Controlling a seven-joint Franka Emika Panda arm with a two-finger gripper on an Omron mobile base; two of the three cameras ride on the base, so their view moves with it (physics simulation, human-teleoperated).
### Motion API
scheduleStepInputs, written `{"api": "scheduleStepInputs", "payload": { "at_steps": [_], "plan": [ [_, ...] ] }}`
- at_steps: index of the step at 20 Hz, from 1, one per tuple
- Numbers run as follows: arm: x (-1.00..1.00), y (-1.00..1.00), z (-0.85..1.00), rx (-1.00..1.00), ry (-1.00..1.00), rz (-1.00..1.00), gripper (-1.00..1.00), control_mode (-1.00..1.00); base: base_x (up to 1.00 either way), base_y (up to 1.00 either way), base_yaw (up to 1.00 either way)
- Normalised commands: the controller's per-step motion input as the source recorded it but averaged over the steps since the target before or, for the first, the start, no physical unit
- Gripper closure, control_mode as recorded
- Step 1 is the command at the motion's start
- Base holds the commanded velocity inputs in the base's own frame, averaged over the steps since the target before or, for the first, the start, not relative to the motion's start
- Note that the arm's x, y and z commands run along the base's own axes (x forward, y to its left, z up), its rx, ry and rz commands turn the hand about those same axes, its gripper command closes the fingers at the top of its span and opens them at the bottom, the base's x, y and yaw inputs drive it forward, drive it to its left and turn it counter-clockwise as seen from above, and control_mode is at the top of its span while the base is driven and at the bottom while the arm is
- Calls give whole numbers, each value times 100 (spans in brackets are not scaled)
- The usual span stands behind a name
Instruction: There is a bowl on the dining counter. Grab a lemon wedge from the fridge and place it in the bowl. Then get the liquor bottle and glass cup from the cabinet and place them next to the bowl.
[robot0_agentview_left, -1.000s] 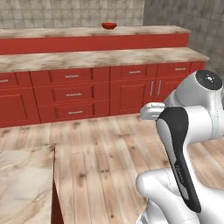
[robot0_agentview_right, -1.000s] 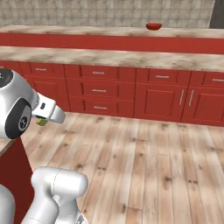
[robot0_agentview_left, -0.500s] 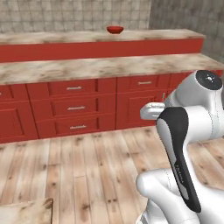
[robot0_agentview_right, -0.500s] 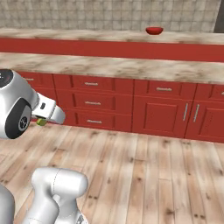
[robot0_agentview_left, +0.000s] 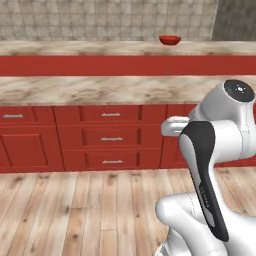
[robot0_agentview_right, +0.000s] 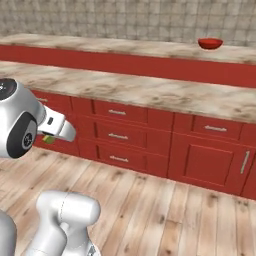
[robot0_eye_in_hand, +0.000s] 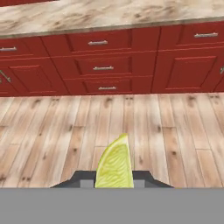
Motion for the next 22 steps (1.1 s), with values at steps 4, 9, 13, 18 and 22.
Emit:
{"api": "scheduleStepInputs", "payload": {
  "at_steps": [4,9,13,18,22],
  "plan": [
    [0,0,0,0,0,0,100,100,100,4,58],
    [0,0,0,0,0,0,100,100,100,18,60],
    [0,0,0,0,0,0,100,100,100,31,59],
    [0,0,0,0,0,0,100,100,98,40,58],
    [0,0,0,0,0,0,100,100,100,46,53]
  ]
}}
